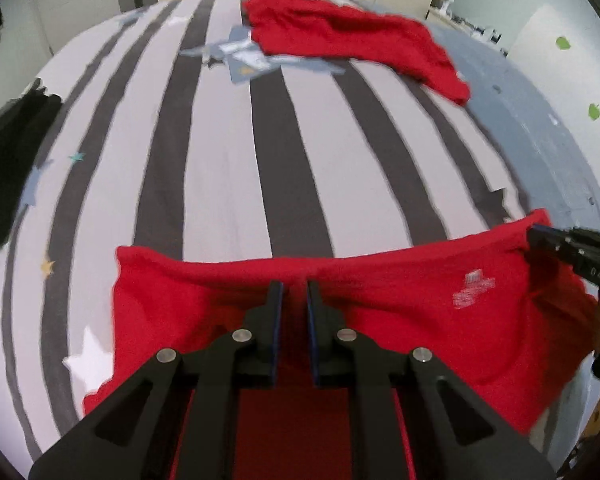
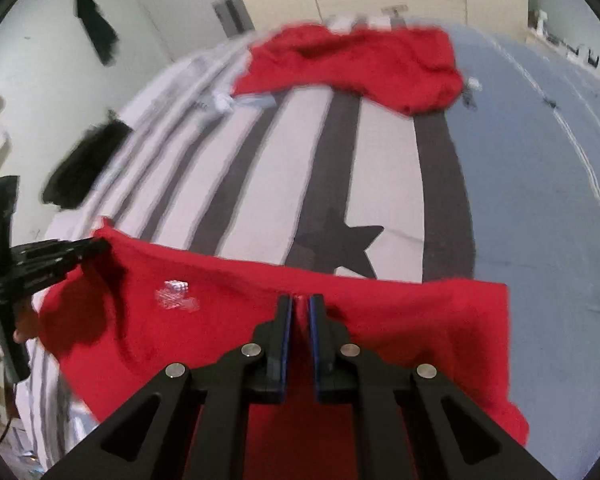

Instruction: Fold clothes

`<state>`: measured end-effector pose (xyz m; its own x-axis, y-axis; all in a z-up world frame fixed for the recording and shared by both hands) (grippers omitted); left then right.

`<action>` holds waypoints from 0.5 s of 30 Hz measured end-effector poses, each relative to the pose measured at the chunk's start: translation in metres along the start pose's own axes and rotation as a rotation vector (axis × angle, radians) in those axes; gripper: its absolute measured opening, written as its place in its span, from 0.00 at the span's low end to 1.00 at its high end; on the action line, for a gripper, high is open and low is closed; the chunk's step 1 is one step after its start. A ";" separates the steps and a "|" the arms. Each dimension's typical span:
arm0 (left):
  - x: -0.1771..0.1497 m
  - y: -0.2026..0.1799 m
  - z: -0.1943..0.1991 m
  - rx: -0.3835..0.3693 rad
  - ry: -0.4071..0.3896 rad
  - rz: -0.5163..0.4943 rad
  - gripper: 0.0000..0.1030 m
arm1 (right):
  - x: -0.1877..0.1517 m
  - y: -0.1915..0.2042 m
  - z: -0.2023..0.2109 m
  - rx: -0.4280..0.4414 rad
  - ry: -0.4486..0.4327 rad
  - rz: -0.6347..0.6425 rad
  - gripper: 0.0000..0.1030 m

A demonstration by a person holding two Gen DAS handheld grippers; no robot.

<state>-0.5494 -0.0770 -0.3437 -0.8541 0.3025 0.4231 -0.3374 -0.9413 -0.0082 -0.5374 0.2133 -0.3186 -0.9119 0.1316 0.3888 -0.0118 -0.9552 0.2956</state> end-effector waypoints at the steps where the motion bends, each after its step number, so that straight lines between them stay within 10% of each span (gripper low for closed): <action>1: 0.002 0.003 -0.008 0.002 0.010 0.006 0.09 | 0.005 -0.001 -0.008 -0.011 0.009 0.002 0.07; 11: 0.018 0.012 -0.010 -0.018 -0.022 0.032 0.11 | 0.033 -0.014 -0.027 -0.007 -0.006 -0.046 0.08; 15: 0.022 0.024 0.019 -0.001 -0.107 0.060 0.49 | 0.035 -0.011 -0.005 0.020 -0.065 -0.034 0.12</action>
<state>-0.5687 -0.0956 -0.3173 -0.8257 0.2282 0.5159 -0.2878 -0.9570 -0.0375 -0.5714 0.2272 -0.3131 -0.8825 0.1811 0.4341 -0.0331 -0.9446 0.3266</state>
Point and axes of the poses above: each gripper's, at about its wrist camera, not at the fingertips, and z roughly against the way its jaws point, y to its left, x to its top, the point moved 2 cm from there along -z, roughly the way its jaws point, and after that the axes turned 12 degrees about -z, right-handed, at the moved point
